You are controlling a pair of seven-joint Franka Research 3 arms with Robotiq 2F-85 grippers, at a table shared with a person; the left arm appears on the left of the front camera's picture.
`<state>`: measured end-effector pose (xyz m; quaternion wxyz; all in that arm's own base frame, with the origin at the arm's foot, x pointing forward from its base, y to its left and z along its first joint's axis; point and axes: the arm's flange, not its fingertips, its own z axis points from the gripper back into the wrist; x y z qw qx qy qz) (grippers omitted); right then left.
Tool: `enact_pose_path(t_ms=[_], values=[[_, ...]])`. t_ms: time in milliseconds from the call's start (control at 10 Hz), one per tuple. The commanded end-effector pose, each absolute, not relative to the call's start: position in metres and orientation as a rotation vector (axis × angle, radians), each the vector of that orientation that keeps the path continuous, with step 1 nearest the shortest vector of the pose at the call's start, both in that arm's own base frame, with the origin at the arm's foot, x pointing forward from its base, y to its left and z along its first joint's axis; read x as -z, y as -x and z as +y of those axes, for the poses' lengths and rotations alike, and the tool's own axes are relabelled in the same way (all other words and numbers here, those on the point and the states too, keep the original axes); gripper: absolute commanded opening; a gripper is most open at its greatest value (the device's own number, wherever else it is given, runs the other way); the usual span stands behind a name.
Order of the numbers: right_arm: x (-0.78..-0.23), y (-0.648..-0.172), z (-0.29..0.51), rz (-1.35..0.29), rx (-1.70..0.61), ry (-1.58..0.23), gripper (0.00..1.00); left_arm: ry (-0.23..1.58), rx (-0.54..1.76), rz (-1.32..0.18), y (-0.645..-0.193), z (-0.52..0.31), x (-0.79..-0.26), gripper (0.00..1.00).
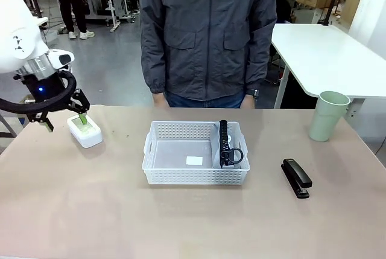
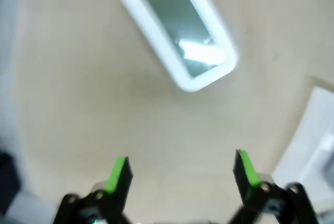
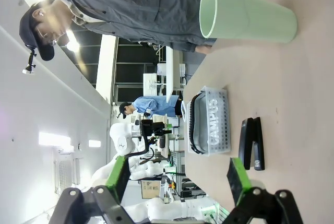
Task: Efficiently arrange items inside the basket to fit them all.
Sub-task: Pick up the Digital clock and place it inside the Organizing basket.
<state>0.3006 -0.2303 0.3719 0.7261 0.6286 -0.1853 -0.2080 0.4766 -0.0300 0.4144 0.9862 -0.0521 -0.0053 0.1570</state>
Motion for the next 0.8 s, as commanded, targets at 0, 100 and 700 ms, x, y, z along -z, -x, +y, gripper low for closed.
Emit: enact_pose_path(t_ms=[0,100,700], values=[[-0.373,-0.298,-0.231,-0.418,0.428,-1.382,1.00,0.128,-0.779,0.125,-0.488,-0.055,-0.421,1.00],[-0.373,-0.298,-0.231,-0.418,0.428,-1.382,1.00,0.204,-0.874,0.098,-0.492,-0.062,-0.421,1.00],[-0.373,-0.298,-0.231,-0.418,0.428,-1.382,1.00,0.090,-0.827,-0.211,-0.512,-0.061,-0.408,1.00]])
